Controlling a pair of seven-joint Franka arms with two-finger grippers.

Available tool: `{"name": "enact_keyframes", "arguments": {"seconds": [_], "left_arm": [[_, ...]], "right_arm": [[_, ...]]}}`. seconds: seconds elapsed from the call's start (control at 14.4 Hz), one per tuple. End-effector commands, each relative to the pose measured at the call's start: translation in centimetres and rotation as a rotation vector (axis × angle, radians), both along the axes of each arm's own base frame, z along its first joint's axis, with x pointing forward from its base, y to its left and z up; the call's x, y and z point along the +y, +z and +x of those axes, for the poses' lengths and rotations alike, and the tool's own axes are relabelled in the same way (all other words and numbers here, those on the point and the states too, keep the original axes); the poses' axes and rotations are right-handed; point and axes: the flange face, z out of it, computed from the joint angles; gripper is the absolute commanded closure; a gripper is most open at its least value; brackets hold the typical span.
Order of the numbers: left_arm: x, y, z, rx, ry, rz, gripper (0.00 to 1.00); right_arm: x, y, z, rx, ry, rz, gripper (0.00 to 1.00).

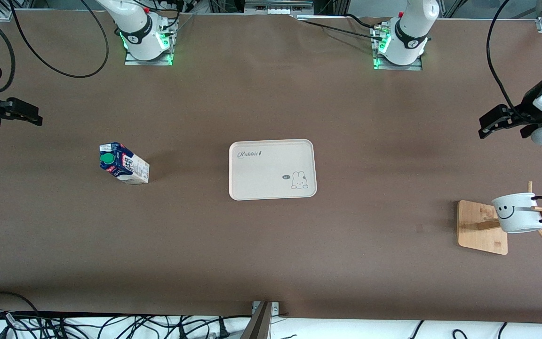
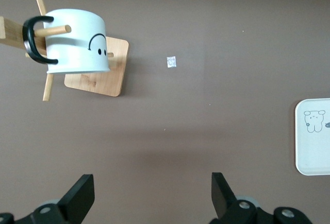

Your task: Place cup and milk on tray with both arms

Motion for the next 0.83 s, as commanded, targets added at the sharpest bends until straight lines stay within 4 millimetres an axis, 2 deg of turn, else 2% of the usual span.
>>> {"name": "enact_keyframes", "arguments": {"seconds": [0.0,0.21,0.35,0.48,0.55,0.76], "left_arm": [[0.3,0.1,1.2,0.005,-0.001,-0.019,0.00],[0.1,-1.2,1.7,0.028,-0.005,-0.022,0.00],[0.2,-1.4,1.8,0.031,-0.002,-0.024,0.00],[-0.2,-1.8,2.3,0.034,0.011,-0.072,0.00],[-0.1,-1.2,2.6,0.023,0.010,-0.064,0.00],[0.0,-1.6,2.8,0.035,0.013,-0.064,0.00]], "right_arm": [[1.8,-1.4,0.7,0.032,0.026,0.016,0.00],[2.3,-5.4,2.1,0.098,0.029,0.015,0.00],[2.9,-8.2,3.2,0.128,0.036,0.065,0.00],[3.3,-9.8,3.7,0.143,0.030,0.103,0.00],[3.4,-10.9,4.0,0.156,0.031,0.102,0.00],[4.9,-13.5,4.8,0.171,0.055,0.093,0.00]]}}
